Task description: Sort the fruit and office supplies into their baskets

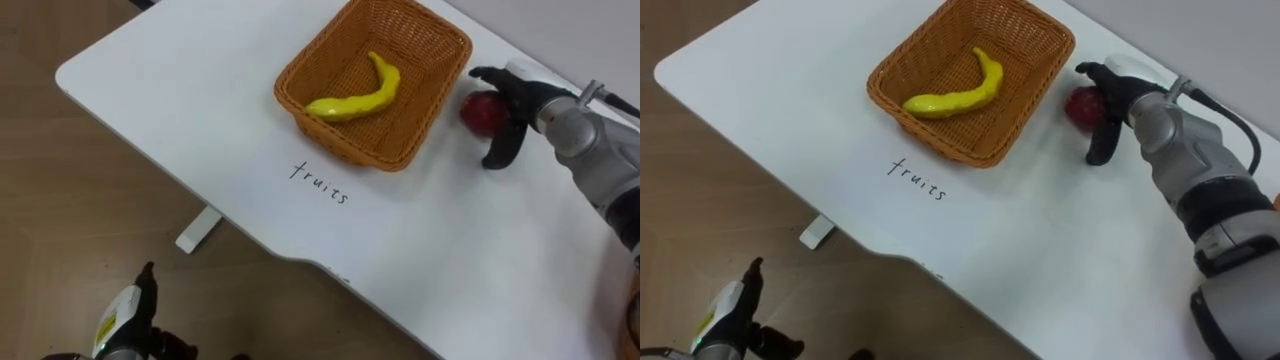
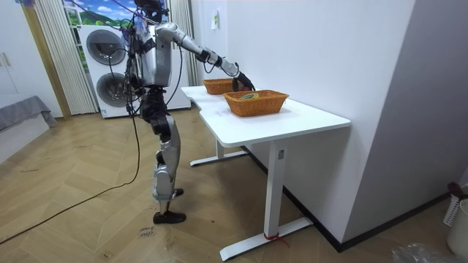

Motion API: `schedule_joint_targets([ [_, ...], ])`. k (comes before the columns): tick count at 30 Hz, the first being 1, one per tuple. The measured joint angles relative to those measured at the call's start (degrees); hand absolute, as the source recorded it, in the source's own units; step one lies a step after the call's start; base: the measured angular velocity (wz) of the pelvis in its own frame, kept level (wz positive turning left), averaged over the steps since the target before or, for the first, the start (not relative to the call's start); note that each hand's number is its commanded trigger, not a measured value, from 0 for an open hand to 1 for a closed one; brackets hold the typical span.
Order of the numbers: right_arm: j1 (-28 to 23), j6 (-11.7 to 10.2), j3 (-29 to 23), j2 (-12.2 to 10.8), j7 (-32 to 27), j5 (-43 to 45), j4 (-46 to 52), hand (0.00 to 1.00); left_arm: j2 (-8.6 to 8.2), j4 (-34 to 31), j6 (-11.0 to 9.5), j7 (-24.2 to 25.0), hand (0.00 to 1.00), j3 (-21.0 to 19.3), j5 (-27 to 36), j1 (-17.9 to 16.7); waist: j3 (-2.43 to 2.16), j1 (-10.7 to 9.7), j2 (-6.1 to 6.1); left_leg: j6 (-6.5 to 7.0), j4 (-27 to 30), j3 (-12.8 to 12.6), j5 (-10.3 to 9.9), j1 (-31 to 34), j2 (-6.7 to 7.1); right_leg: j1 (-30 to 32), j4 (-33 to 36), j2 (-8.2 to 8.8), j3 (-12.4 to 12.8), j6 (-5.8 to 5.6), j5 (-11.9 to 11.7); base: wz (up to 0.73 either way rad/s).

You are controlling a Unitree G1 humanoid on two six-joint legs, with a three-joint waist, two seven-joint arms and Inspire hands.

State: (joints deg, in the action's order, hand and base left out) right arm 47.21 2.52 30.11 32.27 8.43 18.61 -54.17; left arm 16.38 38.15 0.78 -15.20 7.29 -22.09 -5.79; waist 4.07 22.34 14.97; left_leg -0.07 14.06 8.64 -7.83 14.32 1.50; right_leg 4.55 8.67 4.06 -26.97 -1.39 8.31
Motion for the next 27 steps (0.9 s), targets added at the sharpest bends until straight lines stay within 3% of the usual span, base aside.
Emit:
schedule_joint_targets([
  [2, -0.50, 0.01, -0.01, -0.01, -0.71, 0.43, 0.01, 1.00, -0.05, 0.04, -0.01, 0.00, 0.00, 0.30, 0.00, 0.12, 0.06, -0.09, -0.32, -0.01, 0.40, -0.04, 0.00, 0.12, 0.00, -0.04, 0.02, -0.02, 0.00, 0.12, -0.07, 0.00],
  [8, -0.57, 0.02, -1.13, -0.01, -3.55, 2.11, -0.11, 1.00, -0.08, 0.20, -0.11, -0.12, 0.00, 0.81, -0.01, -0.17, -0.41, 0.51, -1.75, -0.08, 0.22, -0.02, 0.30, 0.40, 0.00, 0.36, 0.02, -0.02, 0.00, 0.26, -0.16, 0.00],
  [27, -0.58, 0.00, -1.10, -0.06, -3.43, 1.71, -0.07, 1.00, -0.14, 2.51, -1.13, -0.14, 0.00, 0.78, -0.01, 0.92, -0.39, 0.19, -1.06, -0.10, -0.48, -0.03, 0.34, 0.10, -0.12, 0.37, 0.02, -0.07, 0.00, 0.26, -0.16, 0.00],
])
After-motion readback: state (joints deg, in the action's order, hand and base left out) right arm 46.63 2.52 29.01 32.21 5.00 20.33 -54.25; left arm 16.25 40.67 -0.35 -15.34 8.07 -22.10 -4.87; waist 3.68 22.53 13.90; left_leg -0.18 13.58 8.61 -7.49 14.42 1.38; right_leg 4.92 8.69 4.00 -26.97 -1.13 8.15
